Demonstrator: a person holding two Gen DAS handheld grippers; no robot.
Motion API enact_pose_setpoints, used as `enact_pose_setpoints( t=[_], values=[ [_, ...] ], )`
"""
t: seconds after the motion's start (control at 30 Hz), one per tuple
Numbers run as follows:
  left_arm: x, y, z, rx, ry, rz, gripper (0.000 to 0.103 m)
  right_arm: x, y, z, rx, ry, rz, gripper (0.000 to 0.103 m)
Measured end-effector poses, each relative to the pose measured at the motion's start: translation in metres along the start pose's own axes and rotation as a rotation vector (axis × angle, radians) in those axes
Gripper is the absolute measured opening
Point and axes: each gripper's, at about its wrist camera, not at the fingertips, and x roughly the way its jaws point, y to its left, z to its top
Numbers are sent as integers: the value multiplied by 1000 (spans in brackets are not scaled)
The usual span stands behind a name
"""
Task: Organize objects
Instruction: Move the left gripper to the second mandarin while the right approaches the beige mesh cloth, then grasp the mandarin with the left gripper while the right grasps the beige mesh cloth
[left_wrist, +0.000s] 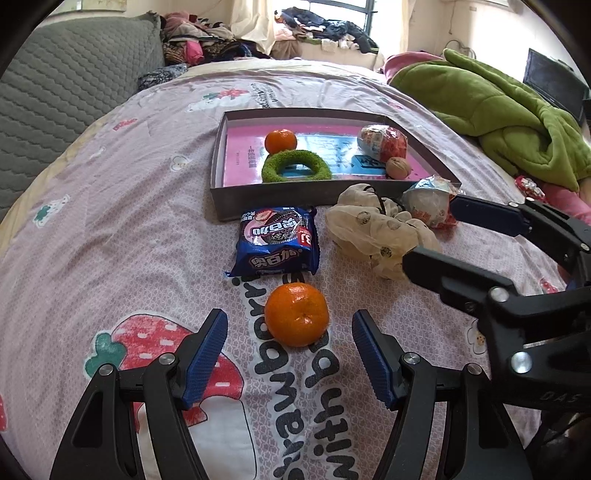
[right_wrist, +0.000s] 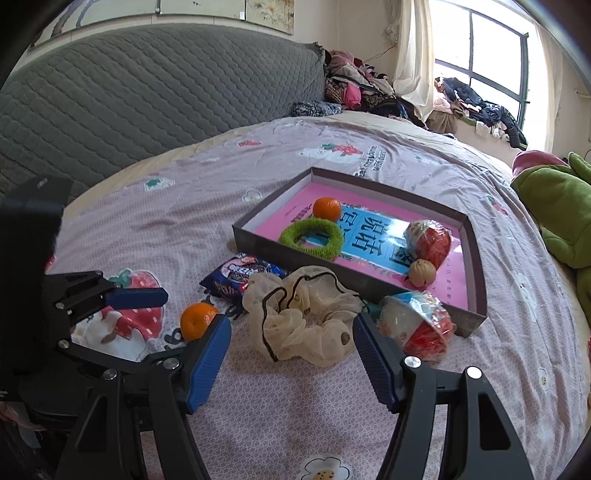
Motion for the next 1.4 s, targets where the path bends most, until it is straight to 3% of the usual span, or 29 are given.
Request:
enact_pose_setpoints(
  t=[0.57,0.97,1.07,1.27,1.4],
  values=[
    [27,8,0,12,19,25,71,30,-3,-4,10,27,15,67],
    [29,7,-1,6,8,28,71,37,-6,-6,26,52,13,31],
    [28,7,-1,-5,4,21,68,35,-9,-7,39,51,23,25],
    [25,3,-1,-2,-7,-16,41,32,-9,-7,41,55,33,23],
    [23,-2,-2,10,-17,15,40,28,-9,-7,45,52,42,22]
  ],
)
